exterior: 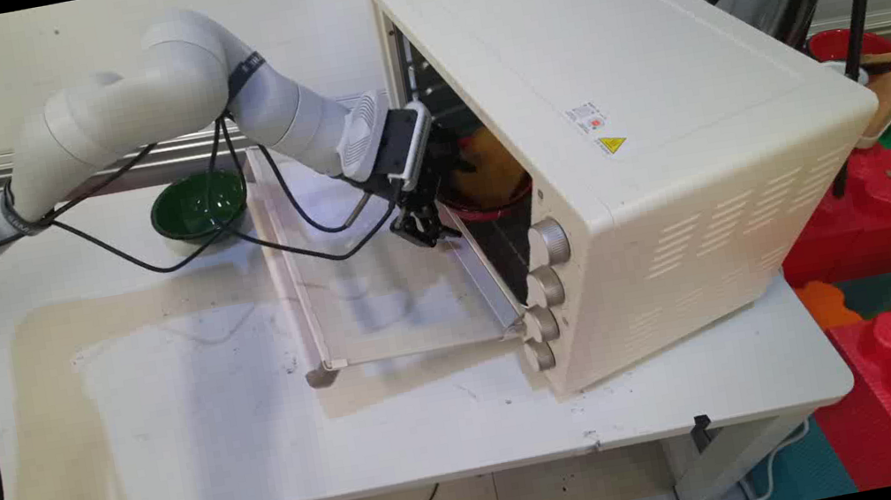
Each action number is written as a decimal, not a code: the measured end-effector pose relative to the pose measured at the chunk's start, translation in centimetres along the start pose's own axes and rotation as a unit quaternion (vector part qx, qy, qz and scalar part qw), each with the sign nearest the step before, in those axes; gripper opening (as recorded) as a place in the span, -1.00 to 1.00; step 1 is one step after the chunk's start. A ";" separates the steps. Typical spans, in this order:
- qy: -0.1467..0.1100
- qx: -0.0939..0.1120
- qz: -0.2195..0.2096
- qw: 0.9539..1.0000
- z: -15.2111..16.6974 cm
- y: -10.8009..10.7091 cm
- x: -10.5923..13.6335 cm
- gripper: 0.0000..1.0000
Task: Close the oven
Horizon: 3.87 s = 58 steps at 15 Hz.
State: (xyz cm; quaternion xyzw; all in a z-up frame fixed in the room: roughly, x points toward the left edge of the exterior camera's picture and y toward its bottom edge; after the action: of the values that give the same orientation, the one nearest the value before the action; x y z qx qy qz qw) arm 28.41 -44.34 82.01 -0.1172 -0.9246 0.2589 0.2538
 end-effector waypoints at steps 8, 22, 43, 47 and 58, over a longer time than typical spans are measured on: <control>0.021 0.014 -0.091 0.996 -2.2 0.0 -0.4 1.00; 0.060 0.044 -0.317 0.946 -12.5 1.9 -3.0 1.00; 0.067 0.059 -0.465 0.881 -26.9 9.2 -7.7 1.00; 0.060 0.046 -0.475 0.877 -29.2 11.5 -8.4 1.00; -0.023 -0.017 -0.484 0.875 -29.3 15.1 -9.3 1.00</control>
State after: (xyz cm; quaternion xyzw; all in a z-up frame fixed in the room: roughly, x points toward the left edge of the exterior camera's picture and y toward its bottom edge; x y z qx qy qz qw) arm 53.05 -22.65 91.74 0.3464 -0.8758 0.0906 0.3237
